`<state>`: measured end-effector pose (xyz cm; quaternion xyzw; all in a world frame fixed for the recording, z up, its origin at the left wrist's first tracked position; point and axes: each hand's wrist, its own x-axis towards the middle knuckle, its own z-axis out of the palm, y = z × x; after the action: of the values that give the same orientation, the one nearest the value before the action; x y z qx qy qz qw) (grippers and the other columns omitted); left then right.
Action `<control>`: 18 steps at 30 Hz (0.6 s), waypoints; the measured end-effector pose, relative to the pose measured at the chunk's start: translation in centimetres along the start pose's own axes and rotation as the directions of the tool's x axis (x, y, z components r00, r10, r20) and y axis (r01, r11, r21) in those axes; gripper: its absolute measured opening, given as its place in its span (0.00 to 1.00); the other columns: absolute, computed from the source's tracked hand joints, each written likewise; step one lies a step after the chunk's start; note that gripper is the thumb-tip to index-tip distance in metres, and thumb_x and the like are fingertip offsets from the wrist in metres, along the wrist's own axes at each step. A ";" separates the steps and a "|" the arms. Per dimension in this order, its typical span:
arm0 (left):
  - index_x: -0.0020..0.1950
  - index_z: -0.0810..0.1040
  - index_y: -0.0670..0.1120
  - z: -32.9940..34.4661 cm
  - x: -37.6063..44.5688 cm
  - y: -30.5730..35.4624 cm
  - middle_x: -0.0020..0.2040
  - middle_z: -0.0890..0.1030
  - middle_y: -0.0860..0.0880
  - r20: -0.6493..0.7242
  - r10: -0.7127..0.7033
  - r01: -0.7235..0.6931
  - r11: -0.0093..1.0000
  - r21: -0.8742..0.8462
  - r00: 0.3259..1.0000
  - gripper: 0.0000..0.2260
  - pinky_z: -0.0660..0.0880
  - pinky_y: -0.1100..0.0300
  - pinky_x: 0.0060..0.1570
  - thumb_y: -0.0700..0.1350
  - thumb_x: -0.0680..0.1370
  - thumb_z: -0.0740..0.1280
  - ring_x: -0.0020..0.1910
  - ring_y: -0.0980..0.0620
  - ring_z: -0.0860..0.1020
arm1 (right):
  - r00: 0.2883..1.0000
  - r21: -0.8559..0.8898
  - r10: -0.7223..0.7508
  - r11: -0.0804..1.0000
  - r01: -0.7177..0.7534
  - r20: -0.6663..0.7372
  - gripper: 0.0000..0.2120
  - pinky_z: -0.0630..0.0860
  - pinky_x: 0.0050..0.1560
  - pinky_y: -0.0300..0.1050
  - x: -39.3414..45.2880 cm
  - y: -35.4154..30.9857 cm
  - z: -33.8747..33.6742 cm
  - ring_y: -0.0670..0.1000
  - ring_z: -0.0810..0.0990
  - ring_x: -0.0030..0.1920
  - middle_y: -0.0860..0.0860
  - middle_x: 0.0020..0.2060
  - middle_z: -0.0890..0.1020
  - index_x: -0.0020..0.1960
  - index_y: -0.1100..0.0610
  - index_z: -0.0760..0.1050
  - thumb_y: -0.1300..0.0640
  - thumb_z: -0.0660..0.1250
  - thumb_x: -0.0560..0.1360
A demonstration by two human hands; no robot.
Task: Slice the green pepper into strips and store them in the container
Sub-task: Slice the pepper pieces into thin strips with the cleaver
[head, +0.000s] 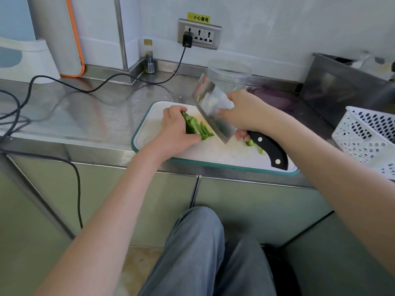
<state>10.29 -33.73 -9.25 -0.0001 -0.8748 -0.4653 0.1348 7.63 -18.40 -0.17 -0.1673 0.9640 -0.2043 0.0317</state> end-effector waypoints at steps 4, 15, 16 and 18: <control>0.68 0.58 0.42 0.0 0.0 0.2 0.57 0.58 0.49 -0.007 -0.005 0.005 1.000 0.009 1.000 0.30 0.62 0.61 0.62 0.40 0.72 0.70 0.63 0.47 0.62 | 0.998 0.039 0.025 0.999 -0.027 0.049 0.10 0.65 0.14 0.33 0.5 -0.7 1.2 0.46 0.67 0.11 0.58 0.27 0.73 0.46 0.60 0.66 0.54 0.58 0.80; 0.67 0.60 0.42 0.1 0.1 0.2 0.57 0.60 0.49 -0.003 0.007 -0.007 0.999 0.048 1.000 0.28 0.61 0.61 0.56 0.43 0.72 0.70 0.61 0.48 0.63 | 0.994 0.068 0.041 0.997 -0.048 0.100 0.07 0.64 0.15 0.33 0.8 -0.6 2.4 0.47 0.65 0.09 0.51 0.10 0.69 0.59 0.52 0.62 0.55 0.55 0.81; 0.67 0.59 0.42 0.1 0.1 0.2 0.57 0.60 0.49 0.003 0.007 -0.007 0.999 0.051 1.000 0.28 0.61 0.61 0.56 0.43 0.72 0.69 0.62 0.48 0.62 | 0.994 0.072 0.038 0.996 -0.045 0.105 0.05 0.63 0.15 0.32 0.7 -0.7 2.4 0.46 0.64 0.09 0.51 0.10 0.69 0.56 0.51 0.60 0.56 0.55 0.81; 0.68 0.59 0.42 0.2 0.1 0.2 0.57 0.59 0.49 0.010 0.012 -0.013 0.998 0.058 1.000 0.28 0.60 0.61 0.56 0.42 0.73 0.69 0.62 0.48 0.62 | 0.993 0.047 0.032 0.998 -0.037 0.114 0.05 0.63 0.16 0.32 0.6 -0.8 2.3 0.46 0.64 0.09 0.58 0.19 0.72 0.50 0.55 0.58 0.57 0.55 0.82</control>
<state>10.14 -33.51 -9.14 -0.0039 -0.8887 -0.4388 0.1332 7.58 -20.17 -1.95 -0.1611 0.9582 -0.2173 0.0937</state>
